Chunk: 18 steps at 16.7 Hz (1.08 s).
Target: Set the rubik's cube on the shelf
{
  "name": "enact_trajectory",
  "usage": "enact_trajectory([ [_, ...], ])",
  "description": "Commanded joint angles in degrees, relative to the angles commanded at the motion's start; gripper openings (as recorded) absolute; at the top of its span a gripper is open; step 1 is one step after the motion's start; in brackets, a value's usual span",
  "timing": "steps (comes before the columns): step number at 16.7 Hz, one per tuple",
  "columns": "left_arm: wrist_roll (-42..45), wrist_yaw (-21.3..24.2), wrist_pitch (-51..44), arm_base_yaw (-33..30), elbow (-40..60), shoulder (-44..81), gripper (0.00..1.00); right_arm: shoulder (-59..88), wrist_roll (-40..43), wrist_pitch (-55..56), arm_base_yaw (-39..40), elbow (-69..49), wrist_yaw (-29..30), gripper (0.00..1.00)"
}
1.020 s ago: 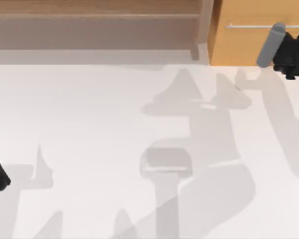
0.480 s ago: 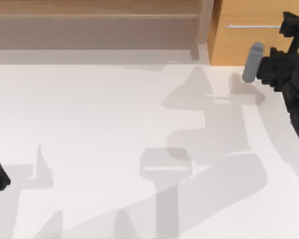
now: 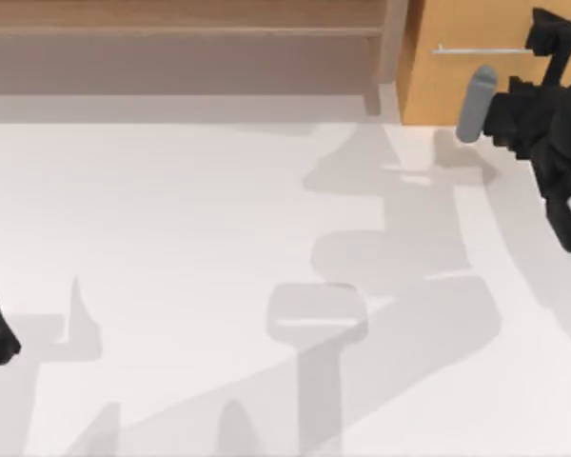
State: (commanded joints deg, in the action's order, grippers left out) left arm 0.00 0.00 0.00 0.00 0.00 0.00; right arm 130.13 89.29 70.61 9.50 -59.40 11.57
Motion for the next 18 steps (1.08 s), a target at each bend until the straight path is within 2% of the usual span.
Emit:
enact_trajectory([
  [5,0.0,0.0,0.0,0.0,0.0,0.0,1.00,0.6,0.0,-0.8,-0.1,-1.4,-0.1,1.00],
  [18,0.0,0.0,0.0,0.0,0.0,0.0,1.00,0.6,0.0,-0.8,-0.1,-1.4,-0.1,0.02],
])
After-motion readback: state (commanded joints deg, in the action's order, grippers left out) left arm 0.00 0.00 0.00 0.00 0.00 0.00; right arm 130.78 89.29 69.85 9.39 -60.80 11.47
